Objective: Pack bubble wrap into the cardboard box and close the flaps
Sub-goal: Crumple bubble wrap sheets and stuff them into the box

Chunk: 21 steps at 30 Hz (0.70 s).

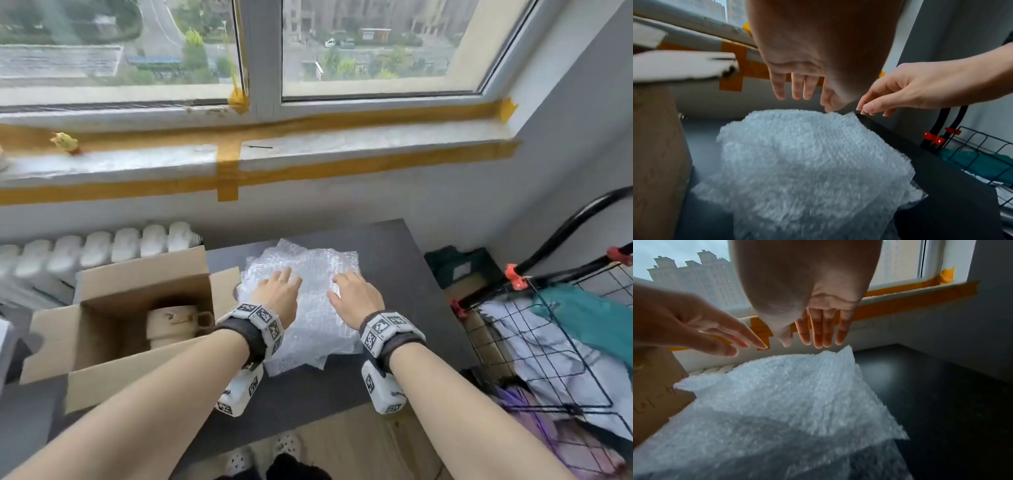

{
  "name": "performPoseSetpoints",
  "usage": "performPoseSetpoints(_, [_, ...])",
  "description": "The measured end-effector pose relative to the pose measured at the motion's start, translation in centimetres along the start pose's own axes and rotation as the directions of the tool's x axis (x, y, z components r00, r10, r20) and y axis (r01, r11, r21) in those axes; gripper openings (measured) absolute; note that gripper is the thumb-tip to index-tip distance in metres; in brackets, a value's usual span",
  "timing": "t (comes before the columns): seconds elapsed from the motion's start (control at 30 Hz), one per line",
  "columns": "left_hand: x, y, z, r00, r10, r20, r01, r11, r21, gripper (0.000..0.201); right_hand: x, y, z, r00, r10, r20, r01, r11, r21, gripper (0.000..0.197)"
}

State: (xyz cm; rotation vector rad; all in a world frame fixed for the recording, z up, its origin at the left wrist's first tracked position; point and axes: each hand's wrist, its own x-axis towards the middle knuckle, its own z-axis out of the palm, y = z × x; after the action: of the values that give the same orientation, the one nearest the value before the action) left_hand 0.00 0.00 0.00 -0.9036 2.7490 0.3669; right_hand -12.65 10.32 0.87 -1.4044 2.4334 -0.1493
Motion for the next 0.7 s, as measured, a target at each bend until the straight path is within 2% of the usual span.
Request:
performPoseSetpoints(0.13, [1.0,-0.7,2.4,0.989,-0.087,0.121,0.081,0.995,0.053,0.065,0.8,1.7,2.7,0.997,-0.012,0.080,0.010,1.000,0.025,0.051])
performPoseSetpoints(0.23, [1.7,-1.2,3.8,0.977,-0.094,0.192,0.092,0.996,0.020,0.068,1.5,2.2,4.2,0.987,-0.014,0.159,0.005,0.999,0.054,0.070])
performPoseSetpoints(0.37, [1.8,-1.4,5.1,0.972,-0.084,0.220,0.076,0.996,0.044,0.069,1.6,2.5,5.7,0.974,0.009,0.228,-0.025,0.998,0.065,0.077])
performPoseSetpoints(0.53, [2.4,-1.4,5.9,0.992,-0.062,0.113,0.049,0.992,0.118,0.070,1.9,2.4,6.7,0.990,-0.014,0.140,0.005,0.998,0.064,0.068])
performPoseSetpoints(0.7, [2.0,-1.1,5.6,0.996,-0.063,0.062,0.052,0.986,0.161,0.028,2.0,1.9,6.8,0.998,-0.052,0.035,0.048,0.993,0.107,0.039])
